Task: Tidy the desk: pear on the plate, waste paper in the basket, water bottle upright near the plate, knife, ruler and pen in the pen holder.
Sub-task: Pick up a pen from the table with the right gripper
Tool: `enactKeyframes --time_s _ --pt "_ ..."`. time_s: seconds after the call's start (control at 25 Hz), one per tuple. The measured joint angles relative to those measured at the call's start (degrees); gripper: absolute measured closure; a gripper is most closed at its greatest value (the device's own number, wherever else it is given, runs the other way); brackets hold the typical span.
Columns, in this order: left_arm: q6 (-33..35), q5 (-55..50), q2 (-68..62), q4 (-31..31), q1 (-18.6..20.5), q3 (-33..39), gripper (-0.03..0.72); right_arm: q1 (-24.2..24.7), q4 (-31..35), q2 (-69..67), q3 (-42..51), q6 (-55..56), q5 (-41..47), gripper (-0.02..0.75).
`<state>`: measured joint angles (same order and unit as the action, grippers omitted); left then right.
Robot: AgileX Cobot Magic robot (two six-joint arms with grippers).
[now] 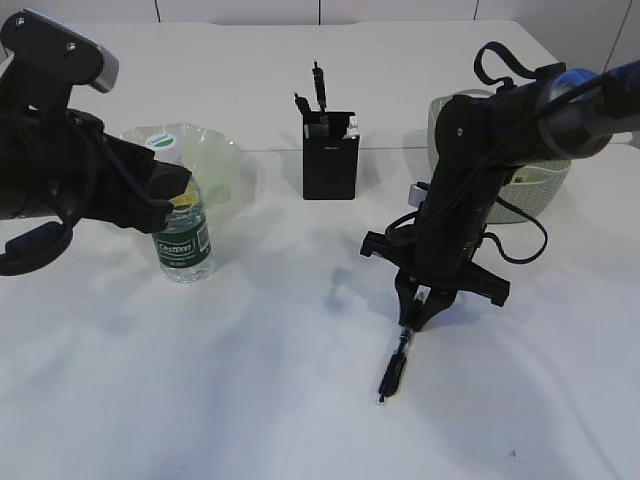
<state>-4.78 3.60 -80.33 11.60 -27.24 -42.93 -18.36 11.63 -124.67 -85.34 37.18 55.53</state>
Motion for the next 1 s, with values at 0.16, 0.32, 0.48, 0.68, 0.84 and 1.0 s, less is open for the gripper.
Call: enactKeyframes --time_s 0.16,0.32,0.48,0.68,0.84,1.0 --pt "0.00 0.00 0.00 0.00 0.00 0.00 0.372 0.00 0.00 0.00 0.00 0.09 0.00 0.649" --pt "0.00 0.12 0.00 0.00 0.00 0.00 0.372 0.00 0.00 0.00 0.00 0.09 0.00 0.649" --pt "0.00 1.29 0.00 0.00 0.00 0.00 0.372 0.00 0.00 0.00 0.00 0.09 0.00 0.650" --pt "0.00 2.18 0.00 0.00 0.00 0.00 0.372 0.00 -0.13 0.00 0.00 0.09 -0.11 0.650" --pt "0.00 2.18 0.00 0.00 0.00 0.00 0.372 0.00 -1.11 0.00 0.00 0.09 -0.22 0.651" --pt "0.00 2.18 0.00 0.00 0.00 0.00 0.372 0.00 -2.28 0.00 0.00 0.09 -0.32 0.651"
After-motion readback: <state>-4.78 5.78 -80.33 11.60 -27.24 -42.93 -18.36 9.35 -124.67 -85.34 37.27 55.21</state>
